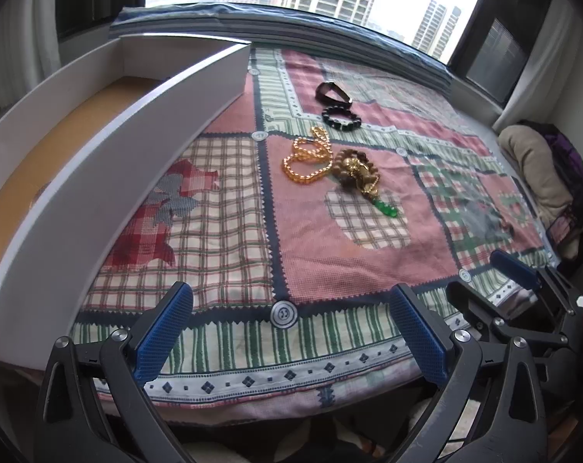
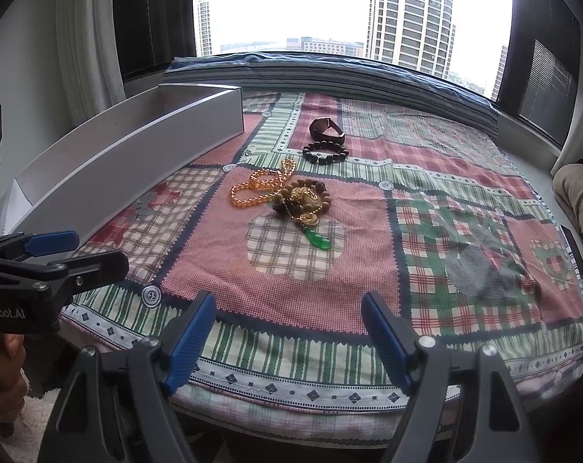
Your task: Organize jewelry
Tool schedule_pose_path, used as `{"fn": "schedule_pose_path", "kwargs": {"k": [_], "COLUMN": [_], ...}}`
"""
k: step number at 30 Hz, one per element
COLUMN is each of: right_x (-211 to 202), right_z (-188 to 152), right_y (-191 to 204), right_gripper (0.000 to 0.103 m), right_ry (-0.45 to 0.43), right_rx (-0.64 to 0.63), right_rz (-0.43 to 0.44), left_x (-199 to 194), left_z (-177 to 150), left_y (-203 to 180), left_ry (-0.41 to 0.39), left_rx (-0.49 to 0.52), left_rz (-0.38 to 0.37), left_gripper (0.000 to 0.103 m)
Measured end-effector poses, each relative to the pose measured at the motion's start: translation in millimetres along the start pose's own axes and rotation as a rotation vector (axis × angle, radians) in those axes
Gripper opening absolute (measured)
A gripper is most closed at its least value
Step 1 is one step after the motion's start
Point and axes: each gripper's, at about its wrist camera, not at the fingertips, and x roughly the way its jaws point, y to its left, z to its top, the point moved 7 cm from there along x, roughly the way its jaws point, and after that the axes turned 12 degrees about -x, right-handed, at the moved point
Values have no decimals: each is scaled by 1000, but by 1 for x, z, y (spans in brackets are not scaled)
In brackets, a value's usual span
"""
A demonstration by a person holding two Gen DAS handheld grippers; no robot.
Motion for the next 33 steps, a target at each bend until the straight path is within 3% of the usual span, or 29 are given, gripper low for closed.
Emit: {"fn": "schedule_pose_path", "kwargs": {"k": [21,28,33], "right_x": [7,9,8], "right_z": [-7,-10,-12], "right_y": [-6,-12,-21], "right_gripper": [79,79,79], "right_ry": [17,22,20], "right_rx": [43,67,89], "right_rz": [25,34,34], "left_x": [18,28,49], "left_z": [-5,18,48], "left_y": [1,19,8], "left_ry": [67,72,106], "left_rx": [-5,-34,25], "left_rz": [21,57,50], "left_gripper": [101,101,101]}}
